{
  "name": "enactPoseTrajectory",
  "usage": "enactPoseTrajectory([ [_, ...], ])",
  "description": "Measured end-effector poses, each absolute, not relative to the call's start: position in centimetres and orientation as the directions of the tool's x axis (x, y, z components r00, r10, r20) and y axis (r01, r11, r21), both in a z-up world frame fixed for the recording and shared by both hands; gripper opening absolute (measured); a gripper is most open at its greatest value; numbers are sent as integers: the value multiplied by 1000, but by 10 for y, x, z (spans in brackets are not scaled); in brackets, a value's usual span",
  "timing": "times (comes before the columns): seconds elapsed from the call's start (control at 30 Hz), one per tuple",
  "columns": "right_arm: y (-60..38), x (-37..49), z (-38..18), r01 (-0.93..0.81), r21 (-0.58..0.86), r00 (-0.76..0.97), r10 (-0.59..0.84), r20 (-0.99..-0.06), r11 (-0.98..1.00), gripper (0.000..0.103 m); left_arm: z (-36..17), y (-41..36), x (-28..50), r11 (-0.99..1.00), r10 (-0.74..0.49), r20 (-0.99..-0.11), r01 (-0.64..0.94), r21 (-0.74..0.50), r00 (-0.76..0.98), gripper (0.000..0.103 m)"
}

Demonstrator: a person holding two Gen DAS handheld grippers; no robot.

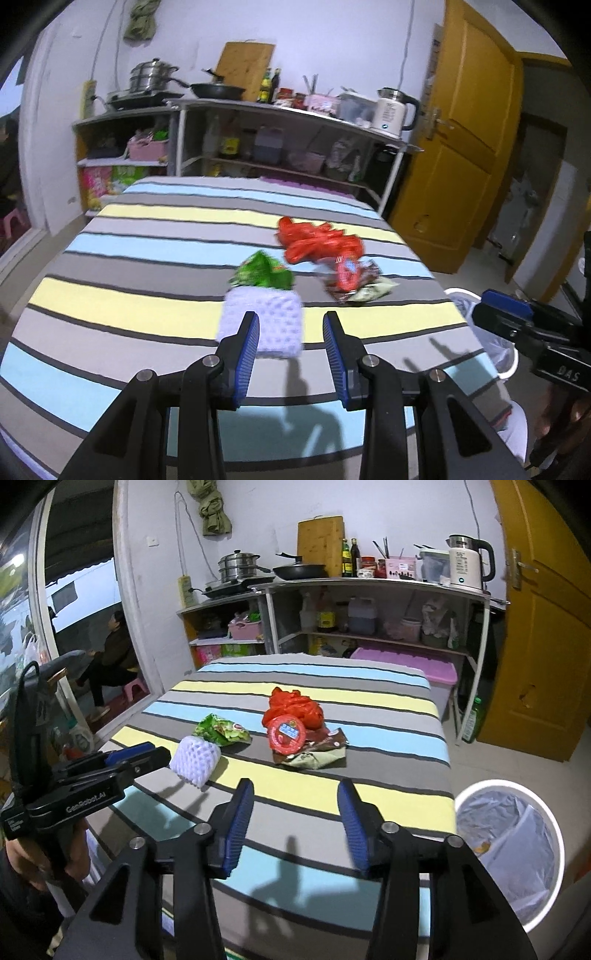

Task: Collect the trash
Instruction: 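Grasp the white foam net with the left tool while the right tool grasps the red cup lid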

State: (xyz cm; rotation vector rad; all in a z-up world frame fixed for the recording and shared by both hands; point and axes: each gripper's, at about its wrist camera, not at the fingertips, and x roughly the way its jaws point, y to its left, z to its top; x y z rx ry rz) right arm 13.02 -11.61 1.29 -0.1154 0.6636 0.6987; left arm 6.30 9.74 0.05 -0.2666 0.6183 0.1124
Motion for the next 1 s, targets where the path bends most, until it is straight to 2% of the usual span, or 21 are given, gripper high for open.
enactPoseTrajectory([
  [0.13, -103, 136, 9, -643, 110, 557, 560, -613, 758, 48, -8, 108, 69, 957, 39, -602, -203, -207, 797, 38],
  [0.2, -98, 140, 9, -647, 108, 553, 562, -616, 755, 48, -11, 112, 73, 956, 43, -606, -209, -206, 794, 45],
  [0.37, -85, 154, 6, -655, 107, 543, 564, -622, 748, 49, -18, 117, 88, 959, 32, -625, -201, -202, 780, 56],
  [1.0, -33, 224, -25, -675, 127, 452, 543, -708, 727, 49, -43, 109, 120, 970, 49, -693, -201, -140, 720, 56],
])
